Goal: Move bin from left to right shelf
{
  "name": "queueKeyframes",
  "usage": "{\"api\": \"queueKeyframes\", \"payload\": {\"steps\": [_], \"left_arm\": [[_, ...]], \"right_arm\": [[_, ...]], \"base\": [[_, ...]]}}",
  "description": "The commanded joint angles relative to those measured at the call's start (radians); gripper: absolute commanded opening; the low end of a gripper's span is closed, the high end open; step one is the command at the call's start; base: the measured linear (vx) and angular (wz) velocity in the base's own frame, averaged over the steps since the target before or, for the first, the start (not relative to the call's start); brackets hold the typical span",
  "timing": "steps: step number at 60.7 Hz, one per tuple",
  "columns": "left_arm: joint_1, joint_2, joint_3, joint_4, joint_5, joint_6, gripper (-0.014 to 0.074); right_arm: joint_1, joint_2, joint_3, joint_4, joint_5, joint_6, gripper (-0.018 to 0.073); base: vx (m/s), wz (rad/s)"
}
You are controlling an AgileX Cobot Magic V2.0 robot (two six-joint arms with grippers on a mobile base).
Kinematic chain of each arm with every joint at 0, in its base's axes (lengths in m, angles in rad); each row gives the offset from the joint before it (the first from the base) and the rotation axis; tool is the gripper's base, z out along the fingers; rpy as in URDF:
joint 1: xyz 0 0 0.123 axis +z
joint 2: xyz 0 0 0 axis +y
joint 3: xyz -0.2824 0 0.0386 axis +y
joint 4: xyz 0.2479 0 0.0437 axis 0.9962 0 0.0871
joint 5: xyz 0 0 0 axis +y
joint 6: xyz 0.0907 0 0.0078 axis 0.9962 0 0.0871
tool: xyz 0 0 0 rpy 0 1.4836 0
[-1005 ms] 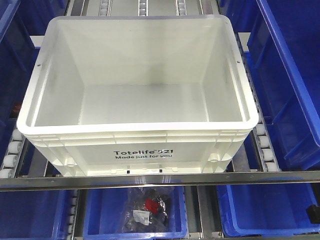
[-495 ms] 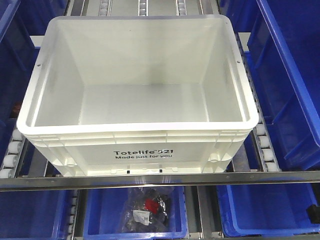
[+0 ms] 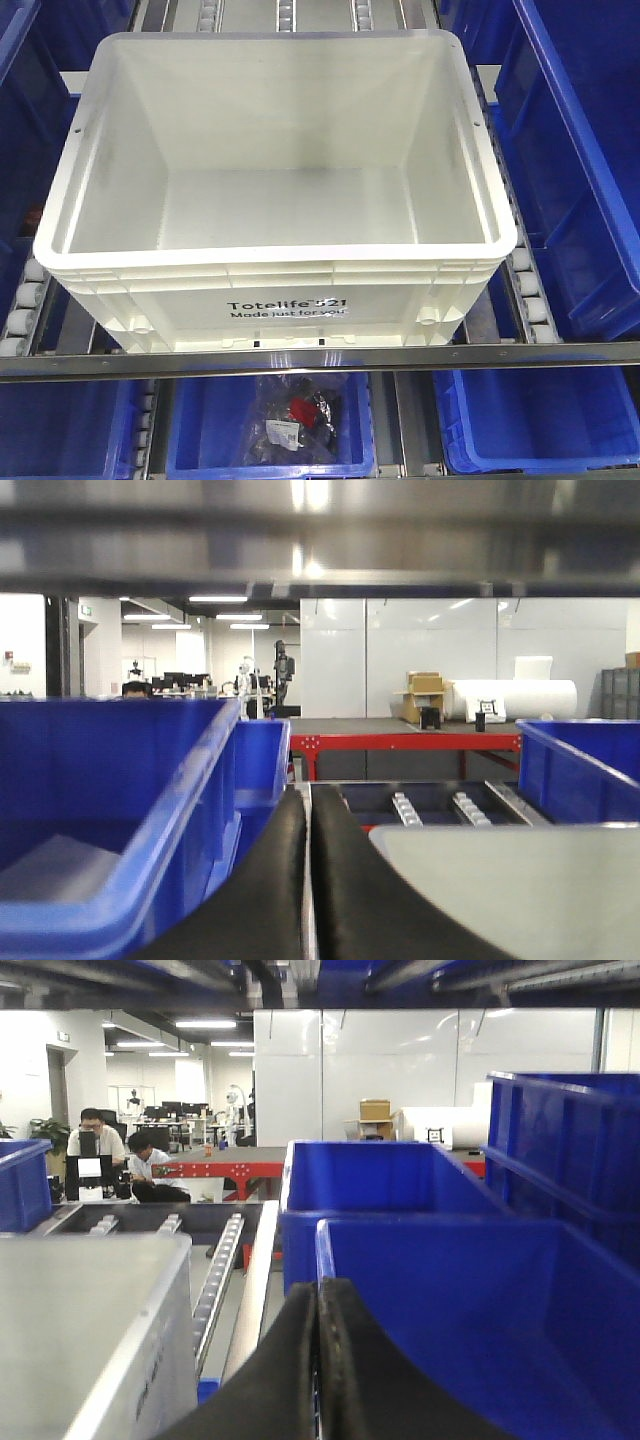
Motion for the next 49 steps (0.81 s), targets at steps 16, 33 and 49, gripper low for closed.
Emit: {"api": "queueKeyframes", "payload": {"steps": [16,33,49], "left_arm": [[0.002,0.270,-0.276,-0.001,0.364,-0.005,-0.0008],[0.002,0.351,-0.276,-0.003,0.477,-0.008,-0.0008],[0.002,0.351,-0.278,-0.003,0.465,-0.008,0.0271]], "right_arm": [[0.000,0.261,-0.256,-0.020,0.267,-0.018,-0.0007],[0.000,0.399,-0.253,-0.016,0.379,-0.018,-0.0006],[0.002,0.494,-0.282,0.093,0.401,-0.093,0.0312]], "base": [[0.00,0.00],[0.00,0.00],[0.00,0.00]]}}
